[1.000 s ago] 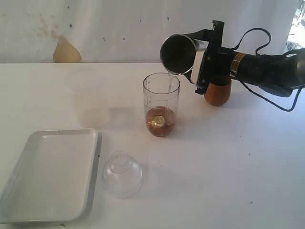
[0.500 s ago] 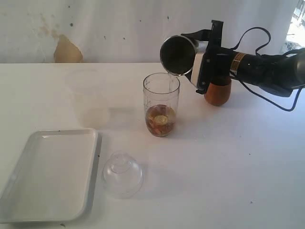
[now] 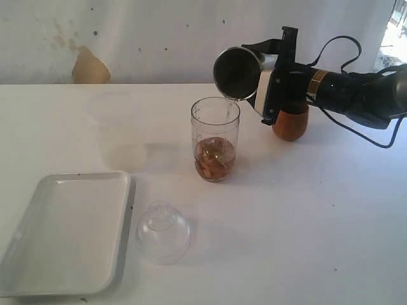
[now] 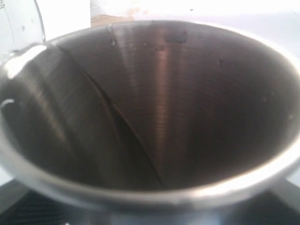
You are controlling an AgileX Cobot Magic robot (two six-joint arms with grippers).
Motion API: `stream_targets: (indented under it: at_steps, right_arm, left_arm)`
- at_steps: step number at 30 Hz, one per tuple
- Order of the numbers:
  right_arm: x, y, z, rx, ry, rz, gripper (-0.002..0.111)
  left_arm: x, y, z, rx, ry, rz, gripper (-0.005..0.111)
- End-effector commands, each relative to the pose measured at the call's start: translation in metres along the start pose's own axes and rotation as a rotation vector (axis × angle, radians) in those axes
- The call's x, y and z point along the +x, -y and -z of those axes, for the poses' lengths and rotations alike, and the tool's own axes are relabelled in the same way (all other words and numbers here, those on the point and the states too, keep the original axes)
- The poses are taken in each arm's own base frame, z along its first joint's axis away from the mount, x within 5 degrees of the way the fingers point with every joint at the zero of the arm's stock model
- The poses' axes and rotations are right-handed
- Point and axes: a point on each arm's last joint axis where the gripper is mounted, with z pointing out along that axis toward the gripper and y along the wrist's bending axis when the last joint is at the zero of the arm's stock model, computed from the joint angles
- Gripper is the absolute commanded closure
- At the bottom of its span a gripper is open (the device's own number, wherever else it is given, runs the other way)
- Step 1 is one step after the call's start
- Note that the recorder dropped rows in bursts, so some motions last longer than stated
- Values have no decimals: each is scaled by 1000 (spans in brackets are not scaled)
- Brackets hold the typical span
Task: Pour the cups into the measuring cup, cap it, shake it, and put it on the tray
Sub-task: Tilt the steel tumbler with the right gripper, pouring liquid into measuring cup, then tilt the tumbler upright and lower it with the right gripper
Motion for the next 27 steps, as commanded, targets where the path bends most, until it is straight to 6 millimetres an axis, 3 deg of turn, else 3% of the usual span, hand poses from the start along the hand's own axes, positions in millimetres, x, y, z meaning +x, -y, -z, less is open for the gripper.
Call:
stream_targets:
  at_steps: [1, 6, 15, 22, 27]
  right_arm:
    - [-5, 13, 0, 60, 29, -22, 108]
    - [-5, 13, 0, 59, 30, -49, 108]
    - [-2, 18, 1, 120, 22, -524, 108]
    - [-1, 20, 1, 133, 31, -736, 108]
    - [3, 24, 2, 193, 44, -1041, 108]
  left_arm:
    - [2, 0, 0, 4, -2, -2, 107]
    - [2, 0, 0, 4, -2, -2, 107]
    - [2, 0, 0, 4, -2, -2, 107]
    - [2, 0, 0, 4, -2, -2, 107]
    - [2, 0, 0, 4, -2, -2, 107]
